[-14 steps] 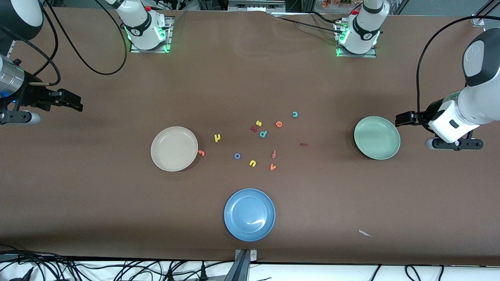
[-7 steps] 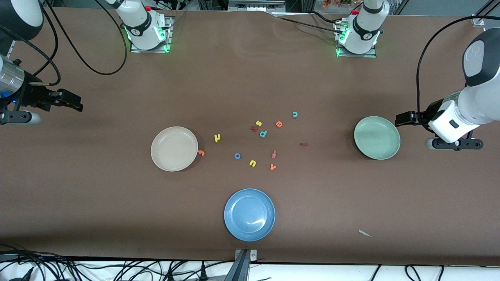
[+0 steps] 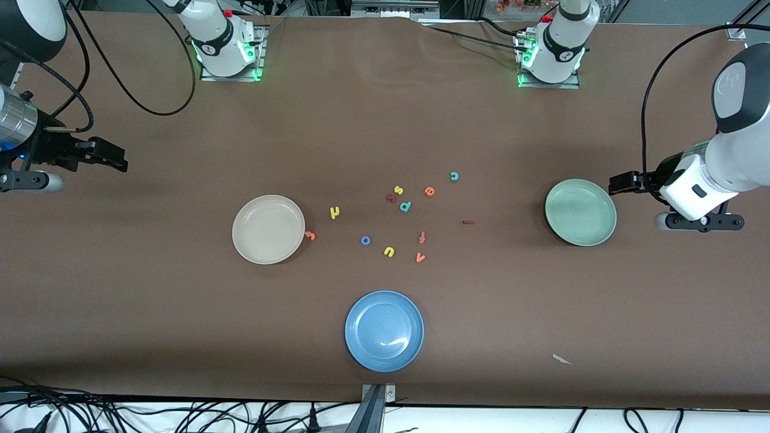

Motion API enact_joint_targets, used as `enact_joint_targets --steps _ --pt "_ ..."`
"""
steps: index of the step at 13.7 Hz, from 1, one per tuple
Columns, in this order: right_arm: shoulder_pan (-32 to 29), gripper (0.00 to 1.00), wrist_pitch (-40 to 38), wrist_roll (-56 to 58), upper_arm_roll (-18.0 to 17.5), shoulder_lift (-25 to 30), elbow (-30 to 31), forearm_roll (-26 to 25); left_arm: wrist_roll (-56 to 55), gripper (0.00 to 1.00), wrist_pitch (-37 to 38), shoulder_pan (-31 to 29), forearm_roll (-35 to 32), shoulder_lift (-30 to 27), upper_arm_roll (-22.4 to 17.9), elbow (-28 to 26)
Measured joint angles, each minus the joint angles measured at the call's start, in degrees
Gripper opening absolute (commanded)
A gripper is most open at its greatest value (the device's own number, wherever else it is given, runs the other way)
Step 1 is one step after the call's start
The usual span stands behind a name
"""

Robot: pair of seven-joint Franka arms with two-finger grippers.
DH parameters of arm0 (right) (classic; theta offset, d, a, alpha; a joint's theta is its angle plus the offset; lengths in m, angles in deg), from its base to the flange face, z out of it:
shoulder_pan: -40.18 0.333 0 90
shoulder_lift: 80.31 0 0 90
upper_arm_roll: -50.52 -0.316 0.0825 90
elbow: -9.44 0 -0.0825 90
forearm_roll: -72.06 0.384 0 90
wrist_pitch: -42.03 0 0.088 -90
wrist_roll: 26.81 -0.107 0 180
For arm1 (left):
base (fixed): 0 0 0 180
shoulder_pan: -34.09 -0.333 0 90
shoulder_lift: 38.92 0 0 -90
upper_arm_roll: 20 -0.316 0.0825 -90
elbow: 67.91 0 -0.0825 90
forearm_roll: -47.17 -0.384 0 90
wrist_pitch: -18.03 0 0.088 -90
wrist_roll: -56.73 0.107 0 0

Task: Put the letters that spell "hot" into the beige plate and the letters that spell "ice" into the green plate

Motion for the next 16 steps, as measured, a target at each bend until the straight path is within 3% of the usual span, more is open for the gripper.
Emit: enact_joint_targets --steps 8,12,16 --pt "0.0 1.0 0.1 0.0 0.0 -0.2 0.0 0.0 -6.2 1.0 0.0 0.2 1.3 0.4 2.9 -0.2" --pt "0.3 1.0 0.2 0.0 -0.2 -0.6 0.0 0.1 -17.3 1.0 -1.0 0.3 1.4 1.8 7.3 -0.7" --pt "3.0 1.0 1.4 0.0 -0.6 -3.5 -1.9 0.2 -29.1 0.99 -9.3 0.4 1.5 2.3 13.4 -6.9"
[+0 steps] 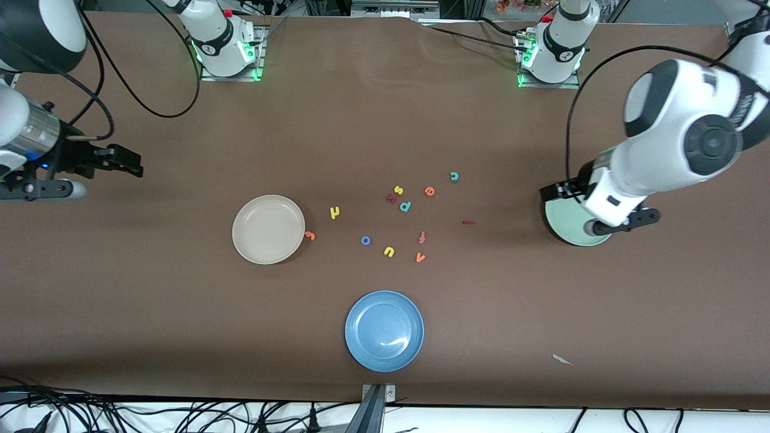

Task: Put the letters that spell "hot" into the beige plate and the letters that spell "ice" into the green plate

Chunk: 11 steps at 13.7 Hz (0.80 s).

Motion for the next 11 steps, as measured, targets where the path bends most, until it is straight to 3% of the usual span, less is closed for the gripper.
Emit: enact_joint_targets --steps 5,9,11 --pt "3.6 1.0 5.5 -5.0 -0.8 -8.0 -5.0 1.0 -5.1 0.98 -14.8 0.1 0.0 0.0 6.2 -13.1" --pt "4.0 1.0 9.5 -13.8 -7.8 -10.7 -3.7 -2.9 -9.8 0.98 -32.8 0.3 0.0 0.2 10.3 -25.6" --pt "4.1 1.0 12.1 -17.1 -10.6 -12.0 -3.0 -5.0 -11.2 0.94 -36.8 1.3 0.0 0.6 10.9 -29.5"
